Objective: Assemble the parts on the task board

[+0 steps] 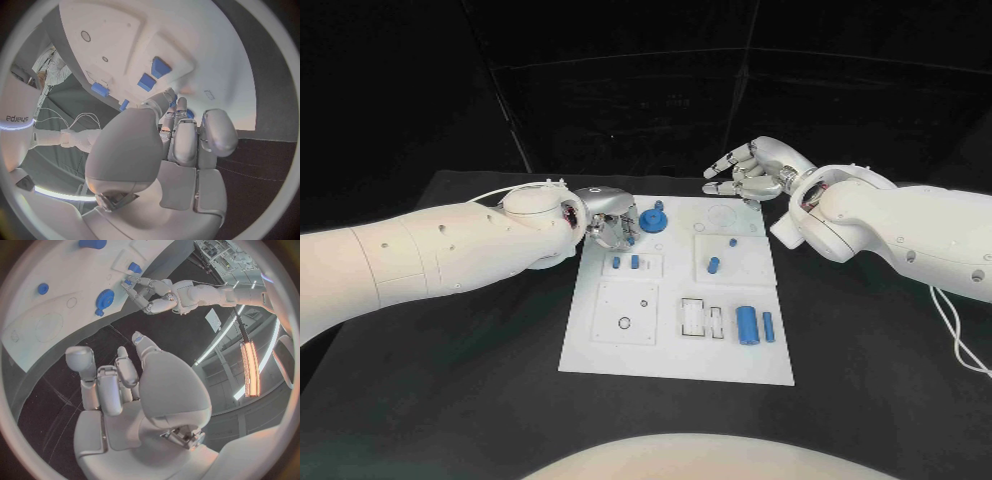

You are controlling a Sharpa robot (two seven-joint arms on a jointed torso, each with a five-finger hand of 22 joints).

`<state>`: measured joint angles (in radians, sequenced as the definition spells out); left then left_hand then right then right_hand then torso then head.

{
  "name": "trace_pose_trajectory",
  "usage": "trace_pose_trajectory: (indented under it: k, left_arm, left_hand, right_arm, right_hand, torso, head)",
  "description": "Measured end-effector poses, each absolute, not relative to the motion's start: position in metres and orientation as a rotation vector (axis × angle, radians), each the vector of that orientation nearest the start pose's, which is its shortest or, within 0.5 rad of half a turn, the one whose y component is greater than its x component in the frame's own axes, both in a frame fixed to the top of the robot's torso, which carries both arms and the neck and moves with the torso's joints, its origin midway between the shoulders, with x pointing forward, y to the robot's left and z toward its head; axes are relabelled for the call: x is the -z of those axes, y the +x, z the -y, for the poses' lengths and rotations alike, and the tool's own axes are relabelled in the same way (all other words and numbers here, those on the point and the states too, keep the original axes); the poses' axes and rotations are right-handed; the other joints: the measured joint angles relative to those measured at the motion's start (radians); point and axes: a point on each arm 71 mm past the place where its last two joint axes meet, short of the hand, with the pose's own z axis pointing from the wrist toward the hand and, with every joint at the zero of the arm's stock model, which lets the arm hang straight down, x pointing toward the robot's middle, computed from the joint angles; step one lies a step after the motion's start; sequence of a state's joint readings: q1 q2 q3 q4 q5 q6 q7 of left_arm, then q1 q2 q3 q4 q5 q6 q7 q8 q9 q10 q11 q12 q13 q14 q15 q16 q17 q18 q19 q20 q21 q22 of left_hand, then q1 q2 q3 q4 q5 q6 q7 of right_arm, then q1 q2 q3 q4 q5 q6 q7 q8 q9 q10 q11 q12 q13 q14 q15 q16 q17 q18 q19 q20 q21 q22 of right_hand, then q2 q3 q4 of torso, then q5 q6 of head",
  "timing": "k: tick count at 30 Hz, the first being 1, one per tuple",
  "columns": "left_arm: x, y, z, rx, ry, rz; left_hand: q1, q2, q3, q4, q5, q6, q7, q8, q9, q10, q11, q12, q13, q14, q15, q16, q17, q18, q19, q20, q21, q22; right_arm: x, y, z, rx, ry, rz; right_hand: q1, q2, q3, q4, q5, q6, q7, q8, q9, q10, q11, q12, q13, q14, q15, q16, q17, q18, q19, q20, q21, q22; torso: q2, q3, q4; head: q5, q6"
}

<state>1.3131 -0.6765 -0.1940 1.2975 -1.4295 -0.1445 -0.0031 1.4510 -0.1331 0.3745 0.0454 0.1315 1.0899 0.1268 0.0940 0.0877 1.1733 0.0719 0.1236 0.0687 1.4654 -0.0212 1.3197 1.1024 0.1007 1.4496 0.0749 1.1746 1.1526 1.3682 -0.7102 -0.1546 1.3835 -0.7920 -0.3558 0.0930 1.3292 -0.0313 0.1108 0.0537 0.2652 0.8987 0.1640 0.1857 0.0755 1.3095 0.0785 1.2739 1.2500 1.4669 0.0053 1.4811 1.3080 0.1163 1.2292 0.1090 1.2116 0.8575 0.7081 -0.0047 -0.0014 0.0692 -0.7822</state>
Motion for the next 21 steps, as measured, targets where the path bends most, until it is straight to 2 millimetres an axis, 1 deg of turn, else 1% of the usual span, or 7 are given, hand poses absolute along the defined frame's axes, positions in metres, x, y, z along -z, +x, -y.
trace_pose_trajectory:
  k: [5,7,9,11,13,15,21]
  left_arm:
    - [0.2038,0.5211,-0.178,0.597,0.357,-1.838]
    - [0.2038,0.5212,-0.1783,0.595,0.357,-1.839]
    - [0.2039,0.5212,-0.1786,0.594,0.356,-1.84]
    - [0.2039,0.5212,-0.1788,0.593,0.354,-1.84]
    - [0.2039,0.5213,-0.1791,0.592,0.353,-1.841]
    - [0.204,0.5213,-0.1793,0.591,0.351,-1.841]
    - [0.2039,0.5214,-0.1826,0.585,0.344,-1.841]
  left_hand:
    - [-0.004,-0.004,0.003,-0.002,0.0,-0.008,0.001,-0.011,-0.003,-0.004,-0.001,-0.006,0.0,0.0,0.0,0.0,-0.002,0.0,0.0,0.0,0.0,0.0]
    - [-0.011,-0.011,0.005,0.0,0.0,-0.022,0.003,-0.018,-0.007,-0.011,0.003,-0.009,0.0,0.0,0.0,0.0,-0.005,0.0,-0.003,0.003,0.0,0.0]
    - [-0.016,-0.016,0.005,0.0,0.0,-0.058,0.003,-0.03,-0.015,-0.015,0.006,-0.015,0.0,0.002,0.002,0.0,-0.009,0.0,-0.003,0.003,-0.001,-0.001]
    - [-0.021,-0.021,0.005,0.0,0.0,-0.1,-0.002,-0.031,-0.023,-0.023,0.005,-0.023,0.0,0.0,0.007,0.0,-0.014,0.0,-0.007,0.007,-0.007,-0.003]
    - [-0.026,-0.026,0.005,0.0,0.0,-0.139,-0.006,-0.031,-0.025,-0.03,0.012,-0.027,0.0,0.0,0.007,0.0,-0.02,0.0,-0.007,0.007,-0.008,-0.007]
    - [-0.026,-0.026,0.005,0.0,0.0,-0.163,-0.009,-0.031,-0.025,-0.035,0.01,-0.033,0.0,0.0,0.007,0.0,-0.024,0.0,-0.011,0.011,-0.015,-0.01]
    - [-0.026,-0.026,0.005,0.0,0.0,-0.17,-0.006,-0.031,-0.025,-0.048,0.016,-0.038,0.0,0.004,0.011,0.0,-0.03,0.0,-0.014,0.014,-0.027,-0.023]
  right_arm:
    - [0.1466,0.5263,0.1763,-1.022,0.284,-1.65]
    - [0.1466,0.5263,0.1763,-1.022,0.284,-1.65]
    - [0.1466,0.5264,0.1765,-1.021,0.284,-1.65]
    - [0.1466,0.5265,0.1766,-1.021,0.284,-1.649]
    - [0.1467,0.5265,0.1766,-1.021,0.284,-1.65]
    - [0.1468,0.5265,0.1766,-1.021,0.284,-1.65]
    - [0.1469,0.5266,0.1769,-1.02,0.285,-1.65]
  right_hand:
    - [0.0,0.0,0.0,0.0,0.0,0.0,0.0,0.0,0.0,0.0,0.0,0.0,0.0,0.0,0.0,0.0,0.0,0.0,0.0,0.0,0.0,0.0]
    - [0.0,0.0,0.0,0.0,0.0,0.0,0.0,0.0,0.0,0.0,0.0,0.0,0.0,0.0,0.0,0.0,0.0,0.0,0.0,0.0,0.0,0.0]
    - [0.0,0.0,0.0,0.0,0.0,0.0,0.0,0.0,0.0,0.0,0.0,0.0,0.0,0.0,0.0,0.0,0.0,0.0,0.0,0.0,0.0,0.0]
    - [0.0,0.0,0.0,0.0,0.0,0.0,0.0,0.0,0.0,0.0,0.0,0.0,0.0,0.0,0.0,0.0,0.0,0.0,0.0,0.0,0.0,0.0]
    - [0.0,0.0,0.0,0.0,0.0,0.0,0.0,0.0,0.0,0.0,0.0,0.0,0.0,0.0,0.0,0.0,0.0,0.0,0.0,0.0,0.0,0.0]
    - [0.0,0.0,0.0,0.0,0.0,0.0,0.0,0.0,0.0,0.0,0.0,0.0,0.0,0.0,0.0,0.0,0.0,0.0,0.0,0.0,0.0,0.0]
    - [0.0,0.0,0.0,0.0,0.0,0.0,0.0,0.003,0.0,0.0,0.0,0.0,-0.001,0.0,0.0,-0.004,0.0,0.0,0.0,0.0,0.0,0.0]
  torso:
    - [0.0,0.0,0.0]
    - [0.0,0.0,0.0]
    - [0.0,-0.0001,0.0]
    - [0.0,0.0,0.0]
    - [0.0,-0.0001,0.0]
    - [0.0,-0.0002,0.0]
    - [0.0,-0.0003,0.0]
  head:
    - [0.0,0.0]
    - [0.0,0.0]
    - [0.0,0.0]
    - [0.0,0.0]
    - [0.0,0.001]
    - [0.001,0.001]
    - [0.0,0.003]
